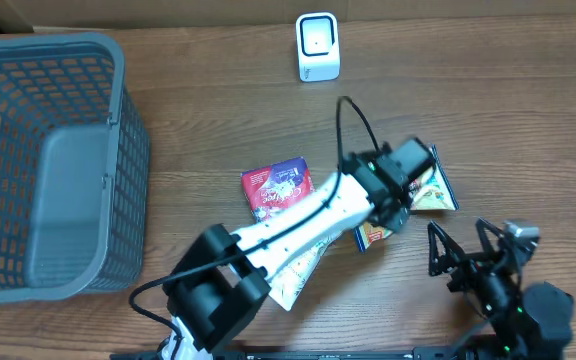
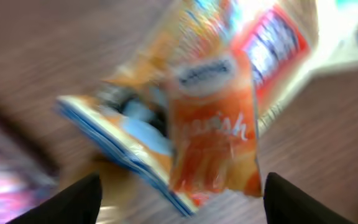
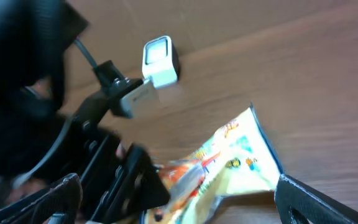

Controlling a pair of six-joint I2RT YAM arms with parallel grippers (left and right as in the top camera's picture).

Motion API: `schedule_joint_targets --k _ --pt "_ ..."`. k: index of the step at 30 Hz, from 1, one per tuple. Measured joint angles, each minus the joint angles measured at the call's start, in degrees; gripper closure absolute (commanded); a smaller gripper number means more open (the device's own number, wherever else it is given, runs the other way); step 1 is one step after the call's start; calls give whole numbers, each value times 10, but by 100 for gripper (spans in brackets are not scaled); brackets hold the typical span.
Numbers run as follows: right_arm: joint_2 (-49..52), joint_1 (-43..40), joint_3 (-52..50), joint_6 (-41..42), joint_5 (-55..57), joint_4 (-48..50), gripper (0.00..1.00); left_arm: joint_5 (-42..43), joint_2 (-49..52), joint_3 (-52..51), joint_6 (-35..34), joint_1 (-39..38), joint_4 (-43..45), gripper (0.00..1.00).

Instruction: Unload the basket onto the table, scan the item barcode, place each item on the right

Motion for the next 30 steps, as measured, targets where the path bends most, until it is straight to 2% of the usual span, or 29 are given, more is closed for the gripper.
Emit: schedule_joint_targets --k 1,2,3,8,9,10,12,13,18,19,20,21,22,23,24,25,26,30 --pt "0 0 19 -1 -1 -11 0 -7 0 21 2 12 -14 24" --pt "0 0 42 -2 -5 -18 0 -15 -2 45 6 27 -24 16" --pt "0 0 61 -2 -11 -20 0 -19 -3 65 9 38 -33 12" --pt "0 0 110 3 -67 -14 0 -22 -36 173 43 106 -50 8" --pt "0 0 110 13 -84 -8 17 -21 -45 191 50 118 -57 7" --pt "0 0 110 20 -99 -1 48 -21 -58 211 61 132 -66 7" --pt "0 0 110 33 -137 30 83 -21 -83 237 75 154 -83 7" --pt "0 0 110 37 -152 46 96 -21 -95 245 81 163 -90 6" --pt "0 0 110 85 -182 75 96 -21 -148 253 107 200 -133 4" --pt "2 0 110 100 -180 80 81 -20 -154 253 109 207 -142 3" --pt "5 0 108 117 -179 89 35 -19 -158 253 110 214 -149 2" --pt "11 0 106 127 -176 102 0 -19 -161 253 111 222 -154 2" --pt "17 0 103 136 -175 112 2 -19 -162 253 112 228 -158 1" --pt "28 0 99 145 -173 125 31 -19 -163 253 113 235 -162 1" --pt "37 0 95 151 -173 138 69 -19 -163 253 114 243 -167 1" --pt "48 0 92 153 -173 152 86 -19 -163 253 115 249 -171 1" --pt "54 0 91 159 -171 163 96 -19 -163 253 115 256 -176 1" --pt "71 0 90 217 -125 164 96 -19 -163 253 116 279 -197 0"
